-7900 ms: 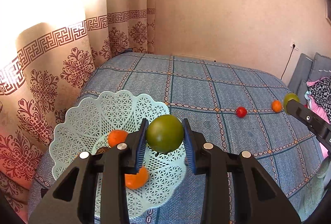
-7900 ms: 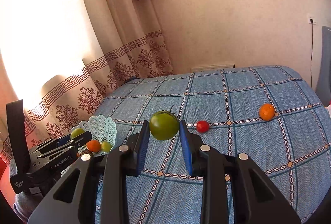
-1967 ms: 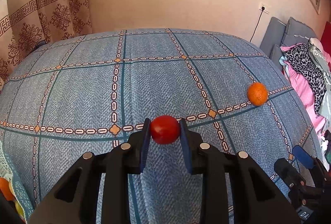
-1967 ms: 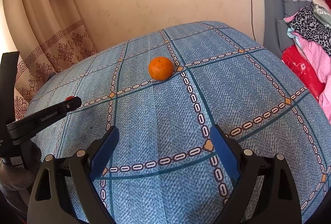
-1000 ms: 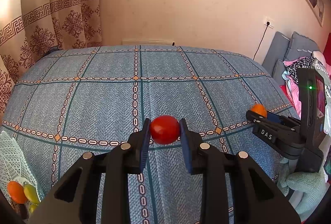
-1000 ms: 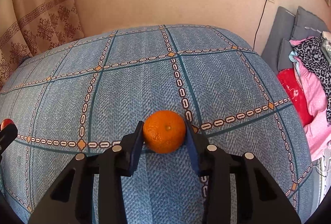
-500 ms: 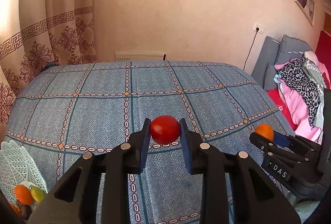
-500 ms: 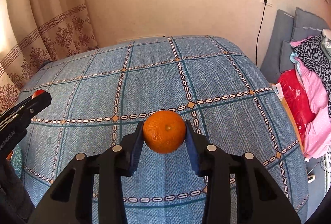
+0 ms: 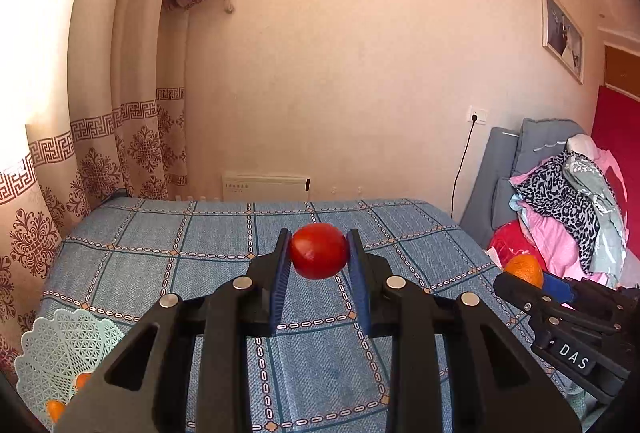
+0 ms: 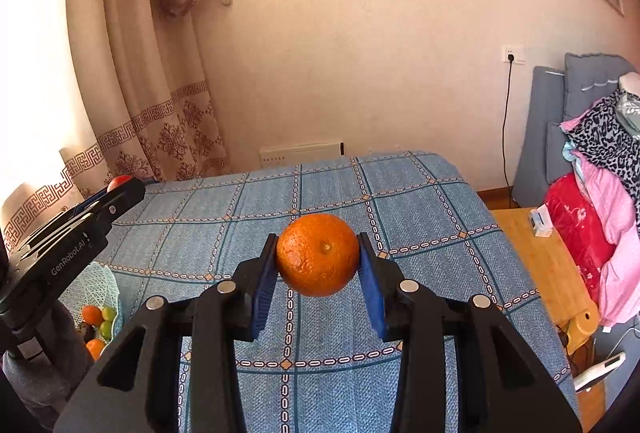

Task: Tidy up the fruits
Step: 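Carry the red tomato and orange to the blue basket and open both tools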

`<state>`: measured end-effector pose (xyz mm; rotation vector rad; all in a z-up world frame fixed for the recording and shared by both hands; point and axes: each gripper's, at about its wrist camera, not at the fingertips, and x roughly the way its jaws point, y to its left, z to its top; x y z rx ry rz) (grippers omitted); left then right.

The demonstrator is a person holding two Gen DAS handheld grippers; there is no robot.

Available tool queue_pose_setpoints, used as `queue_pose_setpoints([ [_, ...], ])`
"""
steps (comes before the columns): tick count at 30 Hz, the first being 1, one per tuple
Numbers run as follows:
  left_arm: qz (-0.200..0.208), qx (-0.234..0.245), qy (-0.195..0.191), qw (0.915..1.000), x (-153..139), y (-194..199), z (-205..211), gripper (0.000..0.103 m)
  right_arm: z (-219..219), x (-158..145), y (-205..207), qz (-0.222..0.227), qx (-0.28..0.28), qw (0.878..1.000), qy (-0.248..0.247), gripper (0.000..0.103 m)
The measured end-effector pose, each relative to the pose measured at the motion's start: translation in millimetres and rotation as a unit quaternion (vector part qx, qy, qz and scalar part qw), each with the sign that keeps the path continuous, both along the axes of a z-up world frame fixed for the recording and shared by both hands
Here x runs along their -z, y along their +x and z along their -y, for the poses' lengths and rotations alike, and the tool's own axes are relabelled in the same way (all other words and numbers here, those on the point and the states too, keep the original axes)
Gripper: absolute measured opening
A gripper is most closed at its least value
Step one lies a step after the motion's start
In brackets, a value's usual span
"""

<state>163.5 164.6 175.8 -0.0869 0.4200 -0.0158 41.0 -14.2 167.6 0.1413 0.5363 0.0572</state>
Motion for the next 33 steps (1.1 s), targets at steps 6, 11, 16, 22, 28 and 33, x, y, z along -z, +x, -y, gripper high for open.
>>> queue_pose_setpoints([
  [6,0.023,0.006,0.014,0.9996,-15.7,-40.0,5.6,0.028,-15.6,-19.8,-26.1,0.034,-0.024,0.999,0.009,0.039],
  [11,0.021,0.000,0.008,0.9997,-14.4,-67.7,-6.9,0.028,-33.8,-27.2,-41.5,0.052,-0.051,0.997,0.016,0.039],
  [16,0.023,-0.019,0.009,0.9995,-15.7,-90.4,-29.8,0.028,-58.0,-29.7,-50.1,0.060,-0.080,0.995,0.023,0.039],
  [22,0.020,-0.049,0.018,0.9984,-9.9,-114.2,-58.4,0.028,-87.9,-32.7,-53.4,0.068,-0.116,0.990,0.036,0.039],
  [28,0.018,-0.089,0.031,0.9954,-10.3,-133.7,-98.1,0.028,-119.5,-26.7,-50.2,0.062,-0.152,0.985,0.048,0.039],
  [33,0.004,-0.118,0.026,0.9927,-5.2,-142.3,-135.0,0.028,-143.7,-13.2,-42.8,0.045,-0.176,0.982,0.055,0.039],
])
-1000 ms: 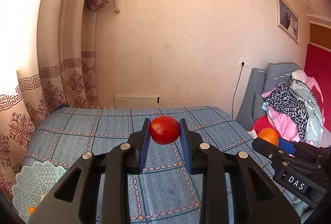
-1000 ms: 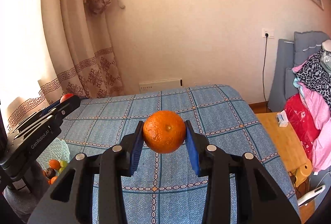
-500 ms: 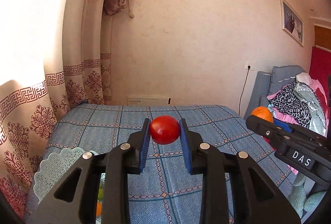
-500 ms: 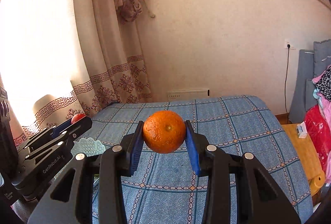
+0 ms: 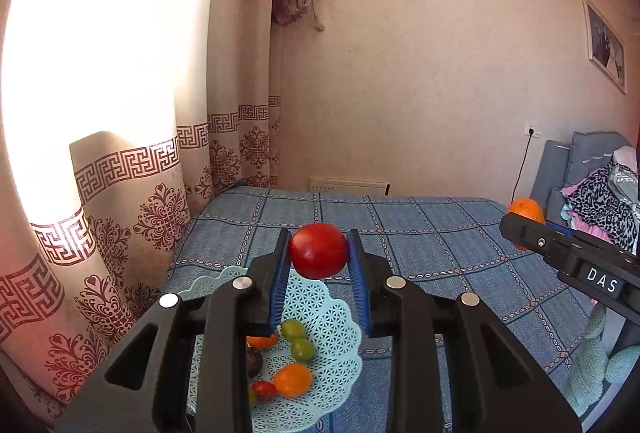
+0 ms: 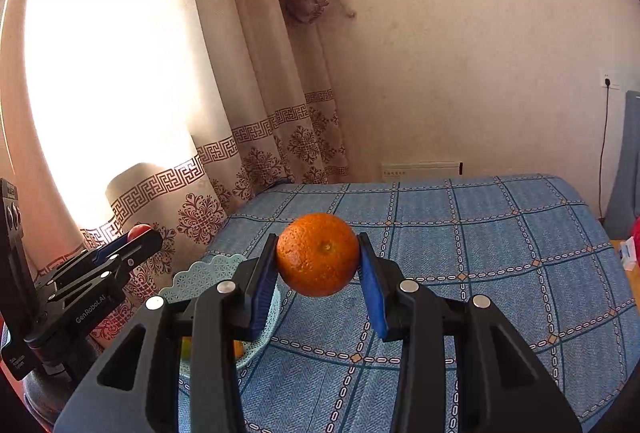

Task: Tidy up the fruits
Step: 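Carry the red tomato and orange to the blue basket and open both tools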

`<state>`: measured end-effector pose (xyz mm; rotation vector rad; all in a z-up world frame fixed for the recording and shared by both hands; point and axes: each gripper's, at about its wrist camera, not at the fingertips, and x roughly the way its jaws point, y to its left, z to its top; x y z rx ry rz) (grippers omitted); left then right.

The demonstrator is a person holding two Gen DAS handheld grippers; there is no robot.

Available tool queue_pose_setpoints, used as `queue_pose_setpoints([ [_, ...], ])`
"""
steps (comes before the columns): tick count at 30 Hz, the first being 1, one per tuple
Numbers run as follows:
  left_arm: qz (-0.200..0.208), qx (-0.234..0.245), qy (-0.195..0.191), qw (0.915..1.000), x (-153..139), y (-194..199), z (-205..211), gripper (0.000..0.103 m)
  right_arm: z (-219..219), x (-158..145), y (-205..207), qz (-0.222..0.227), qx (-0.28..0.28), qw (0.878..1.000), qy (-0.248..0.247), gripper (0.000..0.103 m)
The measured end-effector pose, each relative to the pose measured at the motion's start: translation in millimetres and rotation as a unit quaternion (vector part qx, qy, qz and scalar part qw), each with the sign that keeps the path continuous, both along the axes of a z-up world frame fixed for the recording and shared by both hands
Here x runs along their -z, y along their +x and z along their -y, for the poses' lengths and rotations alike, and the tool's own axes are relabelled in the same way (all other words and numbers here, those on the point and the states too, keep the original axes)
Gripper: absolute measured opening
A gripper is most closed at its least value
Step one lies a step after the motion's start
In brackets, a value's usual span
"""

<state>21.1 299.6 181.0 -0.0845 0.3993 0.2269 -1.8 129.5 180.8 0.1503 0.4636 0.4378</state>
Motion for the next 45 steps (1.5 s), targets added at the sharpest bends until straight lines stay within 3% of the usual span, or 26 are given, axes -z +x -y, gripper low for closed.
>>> queue_pose_setpoints([
  [10,-0.024,-0.045,-0.028,0.9983,20.7,-1.9,-56.8,0.028,-51.1,20.2,2.2,-0.019,-0.039,0.999,-0.018,0.039],
  [29,-0.103,-0.035,-0.059,0.9922,89.0,19.0,-76.2,0.028,-115.0,83.1,17.6,-0.085,-0.076,0.991,-0.072,0.039],
  [45,-0.125,-0.036,-0.071,0.9890,110.0,25.1,-82.5,0.028,-127.0,101.9,26.9,-0.106,-0.078,0.987,-0.092,0.039],
])
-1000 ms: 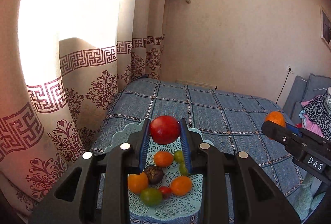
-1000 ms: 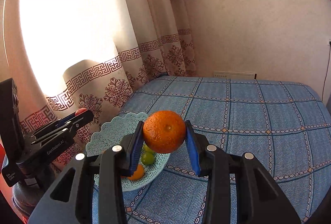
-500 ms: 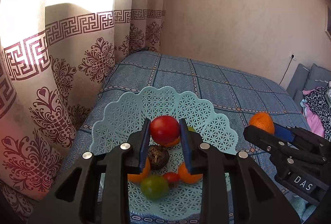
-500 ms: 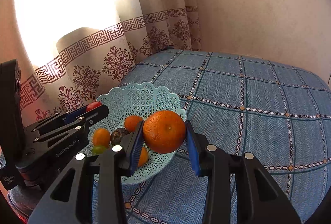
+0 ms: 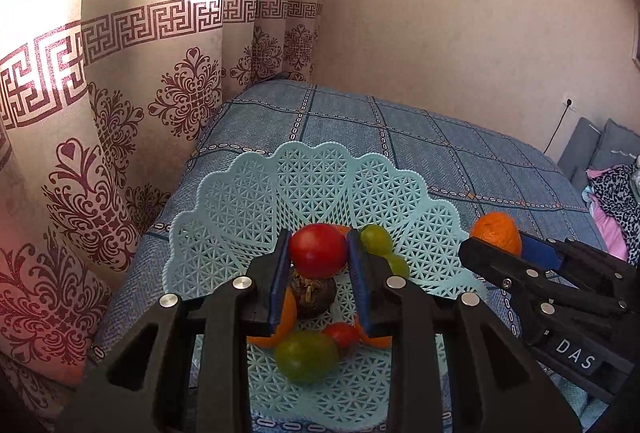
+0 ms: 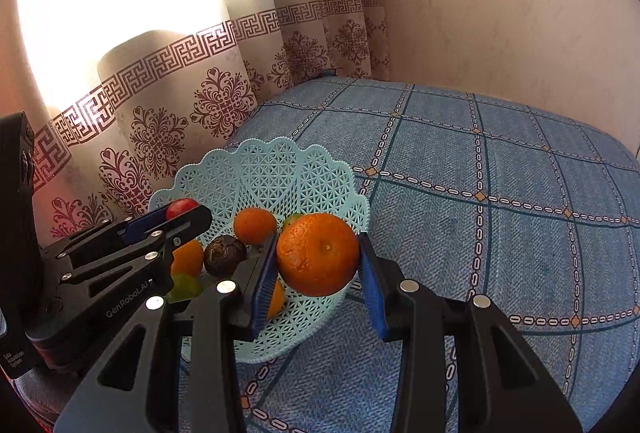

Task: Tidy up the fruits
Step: 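Carry the red tomato and orange to the blue basket and open both tools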

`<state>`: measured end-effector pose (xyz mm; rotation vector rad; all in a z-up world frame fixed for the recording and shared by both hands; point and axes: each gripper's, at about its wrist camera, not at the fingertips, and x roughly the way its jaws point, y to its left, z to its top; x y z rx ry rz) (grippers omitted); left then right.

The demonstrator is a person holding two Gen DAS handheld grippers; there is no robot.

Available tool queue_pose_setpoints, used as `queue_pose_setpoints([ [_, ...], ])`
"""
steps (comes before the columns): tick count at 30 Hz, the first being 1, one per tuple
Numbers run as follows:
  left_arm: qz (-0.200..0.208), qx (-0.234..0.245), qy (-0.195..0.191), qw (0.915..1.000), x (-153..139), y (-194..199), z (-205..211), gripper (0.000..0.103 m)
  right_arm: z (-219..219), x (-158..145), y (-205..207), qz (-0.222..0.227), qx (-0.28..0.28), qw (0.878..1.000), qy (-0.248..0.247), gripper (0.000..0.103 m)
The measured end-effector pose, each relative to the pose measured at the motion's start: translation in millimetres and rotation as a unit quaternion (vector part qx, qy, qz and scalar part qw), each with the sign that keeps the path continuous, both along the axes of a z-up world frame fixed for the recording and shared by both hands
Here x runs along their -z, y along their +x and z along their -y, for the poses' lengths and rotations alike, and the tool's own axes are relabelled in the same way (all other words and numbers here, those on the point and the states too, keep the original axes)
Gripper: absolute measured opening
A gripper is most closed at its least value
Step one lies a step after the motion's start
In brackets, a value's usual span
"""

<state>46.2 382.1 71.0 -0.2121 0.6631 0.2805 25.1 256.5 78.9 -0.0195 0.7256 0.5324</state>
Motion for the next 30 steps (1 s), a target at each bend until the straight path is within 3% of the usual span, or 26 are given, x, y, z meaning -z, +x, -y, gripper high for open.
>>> queue_pose_setpoints([
  [9,-0.007,-0.011,0.019,0.9997,3.2,3.1,-3.0,0.028,-4.3,7.0,7.4,-0.007,0.001,1.000,-0.007,0.039],
  [24,-0.012,-0.011,0.020,0.9997,4.8,4.4,-5.9,0.030,-10.4,11.2,11.0,-0.009,0.002,1.000,-0.014,0.039],
  [25,-0.011,-0.012,0.019,0.9997,4.6,4.1,-5.9,0.032,-11.2,11.2,11.0,-0.009,0.001,1.000,-0.014,0.040],
  [27,-0.008,-0.015,0.019,0.9997,3.1,2.9,-6.5,0.050,-12.1,11.1,10.7,-0.009,0.001,1.000,-0.015,0.040],
  [30,-0.002,-0.018,0.020,0.9996,-0.1,0.0,-6.9,0.056,-13.0,11.1,10.2,-0.008,0.001,1.000,-0.016,0.040],
])
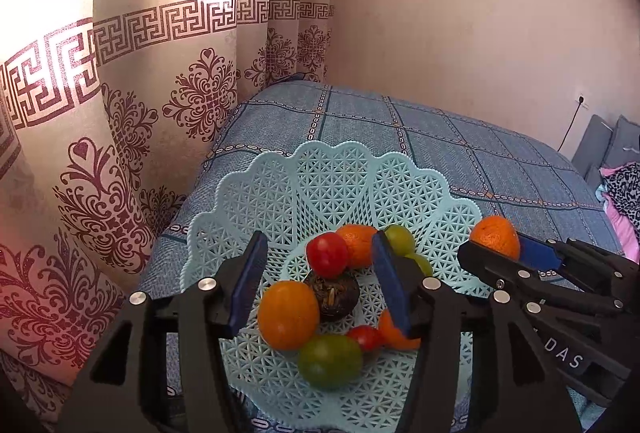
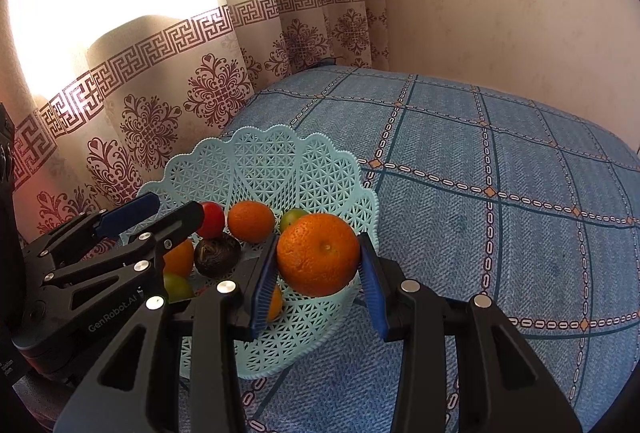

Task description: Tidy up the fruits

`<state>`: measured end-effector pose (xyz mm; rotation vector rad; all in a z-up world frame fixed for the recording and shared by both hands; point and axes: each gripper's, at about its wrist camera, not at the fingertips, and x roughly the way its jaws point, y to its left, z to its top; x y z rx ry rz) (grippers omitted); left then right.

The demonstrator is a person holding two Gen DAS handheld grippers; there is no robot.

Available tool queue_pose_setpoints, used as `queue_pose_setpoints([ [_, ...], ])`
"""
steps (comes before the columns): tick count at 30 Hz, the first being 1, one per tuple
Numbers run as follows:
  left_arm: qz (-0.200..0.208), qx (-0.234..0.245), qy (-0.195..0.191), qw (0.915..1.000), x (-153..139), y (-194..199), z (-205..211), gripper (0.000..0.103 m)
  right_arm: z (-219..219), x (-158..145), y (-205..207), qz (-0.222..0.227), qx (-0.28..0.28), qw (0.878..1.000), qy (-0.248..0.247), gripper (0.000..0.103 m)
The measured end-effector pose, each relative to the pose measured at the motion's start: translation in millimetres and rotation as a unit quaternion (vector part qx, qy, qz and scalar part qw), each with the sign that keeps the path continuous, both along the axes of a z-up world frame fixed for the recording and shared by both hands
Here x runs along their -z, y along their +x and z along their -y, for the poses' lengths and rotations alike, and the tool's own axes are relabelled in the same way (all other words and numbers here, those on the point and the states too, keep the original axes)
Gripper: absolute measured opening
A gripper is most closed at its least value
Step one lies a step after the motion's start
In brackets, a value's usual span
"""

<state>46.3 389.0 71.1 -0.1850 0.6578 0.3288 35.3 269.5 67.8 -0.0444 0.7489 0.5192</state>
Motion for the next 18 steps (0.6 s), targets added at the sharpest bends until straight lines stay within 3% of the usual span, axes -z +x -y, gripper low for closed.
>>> queue_pose_setpoints([
  [12,0.015,-0.019,-0.001,0.9997,-9.3,-8.6,-6.8,0.081,0.2,1.9,-1.2,0.000,0.003,1.000,0.000,0.040],
  [18,0.014,-0.024,-0.002,0.9996,-10.1,-9.3,-10.3,0.085,2.3,-2.1,-2.7,0.009,0.003,1.000,0.004,0.046],
])
